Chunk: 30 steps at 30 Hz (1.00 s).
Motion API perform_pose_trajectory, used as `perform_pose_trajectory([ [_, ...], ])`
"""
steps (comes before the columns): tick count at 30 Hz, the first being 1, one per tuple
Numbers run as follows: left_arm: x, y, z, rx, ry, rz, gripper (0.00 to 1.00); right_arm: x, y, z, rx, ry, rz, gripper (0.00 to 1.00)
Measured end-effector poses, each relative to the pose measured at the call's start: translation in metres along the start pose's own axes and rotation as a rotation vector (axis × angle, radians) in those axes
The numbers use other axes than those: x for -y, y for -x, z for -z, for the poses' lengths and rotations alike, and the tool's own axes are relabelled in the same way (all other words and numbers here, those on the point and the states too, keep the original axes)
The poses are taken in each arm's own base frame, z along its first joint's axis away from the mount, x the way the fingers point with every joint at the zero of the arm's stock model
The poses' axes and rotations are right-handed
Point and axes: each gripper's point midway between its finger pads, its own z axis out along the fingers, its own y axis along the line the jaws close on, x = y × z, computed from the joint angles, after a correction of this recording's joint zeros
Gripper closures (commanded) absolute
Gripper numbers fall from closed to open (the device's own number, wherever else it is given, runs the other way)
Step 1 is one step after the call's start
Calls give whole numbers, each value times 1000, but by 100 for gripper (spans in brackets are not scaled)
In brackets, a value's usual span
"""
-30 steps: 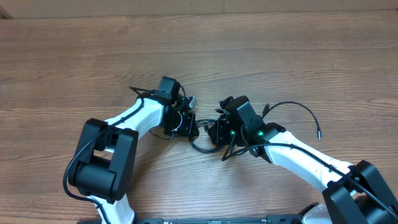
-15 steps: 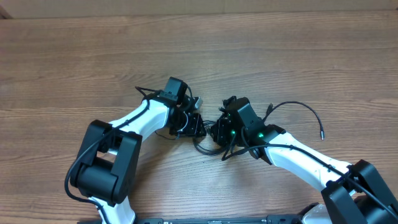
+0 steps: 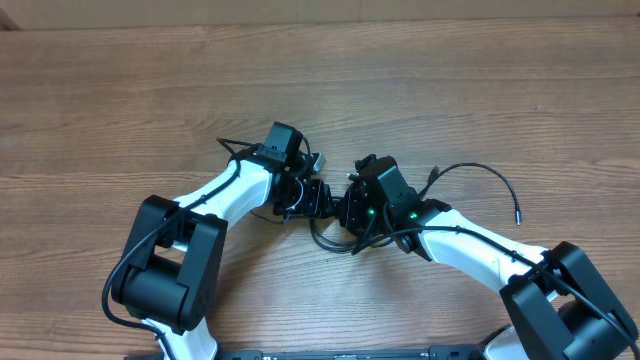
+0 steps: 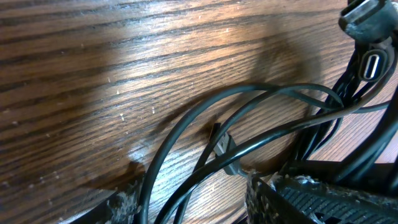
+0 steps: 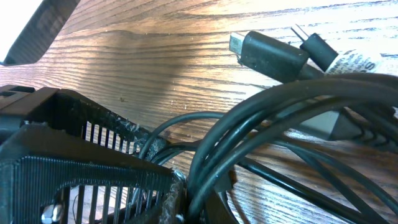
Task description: Untangle cables
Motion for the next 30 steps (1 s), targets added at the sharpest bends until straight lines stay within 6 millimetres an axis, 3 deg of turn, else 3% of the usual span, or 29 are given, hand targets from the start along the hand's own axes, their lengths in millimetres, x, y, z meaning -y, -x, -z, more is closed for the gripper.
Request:
perform_pose_trajectory([
  [11, 0, 0, 0, 0, 1, 0, 49, 0, 0, 0, -1, 2, 1, 96],
  [18, -3, 1, 0, 6, 19, 3, 59, 0, 0, 0, -2, 2, 1, 96],
  [23, -4, 2, 0, 9, 24, 3, 53, 0, 0, 0, -2, 2, 0, 96],
  [30, -3, 2, 0, 9, 17, 5, 51, -1, 0, 0, -2, 2, 1, 96],
])
